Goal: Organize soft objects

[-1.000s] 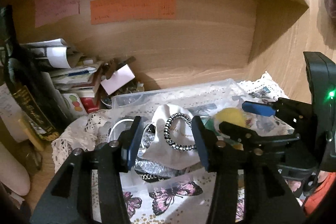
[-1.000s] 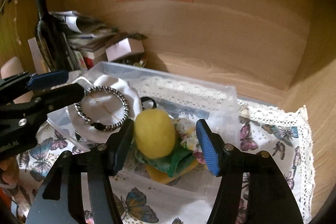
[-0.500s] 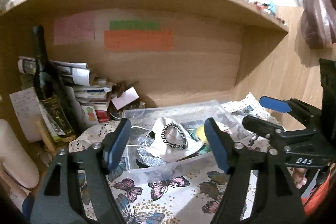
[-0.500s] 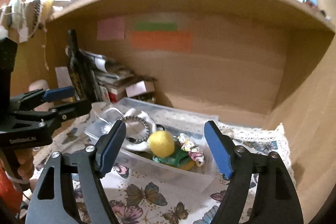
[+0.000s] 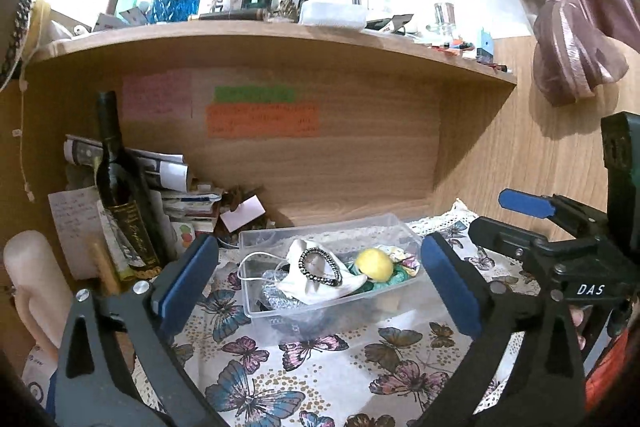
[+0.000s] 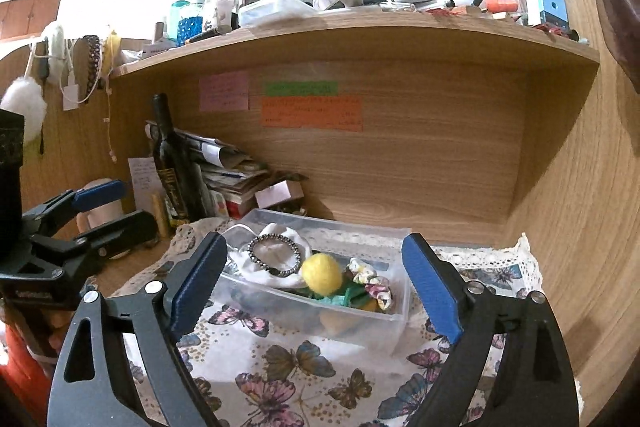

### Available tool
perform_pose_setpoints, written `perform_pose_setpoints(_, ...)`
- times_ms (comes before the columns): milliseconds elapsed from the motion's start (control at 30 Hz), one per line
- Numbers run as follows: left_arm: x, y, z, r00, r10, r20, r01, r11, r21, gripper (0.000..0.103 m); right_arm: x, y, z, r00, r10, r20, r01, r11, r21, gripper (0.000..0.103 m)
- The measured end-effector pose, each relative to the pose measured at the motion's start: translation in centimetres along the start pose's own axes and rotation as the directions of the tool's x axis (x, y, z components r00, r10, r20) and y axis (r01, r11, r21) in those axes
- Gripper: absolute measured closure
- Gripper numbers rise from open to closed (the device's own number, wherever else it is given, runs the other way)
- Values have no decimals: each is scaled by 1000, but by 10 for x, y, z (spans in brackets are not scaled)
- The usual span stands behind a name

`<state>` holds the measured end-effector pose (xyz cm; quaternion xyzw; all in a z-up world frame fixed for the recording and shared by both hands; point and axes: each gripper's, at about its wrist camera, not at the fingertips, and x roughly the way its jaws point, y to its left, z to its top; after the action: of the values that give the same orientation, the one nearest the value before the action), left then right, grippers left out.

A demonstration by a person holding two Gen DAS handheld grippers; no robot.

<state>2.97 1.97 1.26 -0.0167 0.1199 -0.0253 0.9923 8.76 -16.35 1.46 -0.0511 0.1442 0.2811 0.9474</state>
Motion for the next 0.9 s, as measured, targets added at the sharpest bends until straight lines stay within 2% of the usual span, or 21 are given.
perform_pose_setpoints(133,-6,-5,-2,1000,5,10,-5,1000,12,0,-4,3,-2,1000,-8,7,8,1000,-3,9)
perform_pose_setpoints(900,-12,-13,-4,1000,11,27,-11,1000,16,0,-15,9,-4,1000,-6,23,6,1000,3,7)
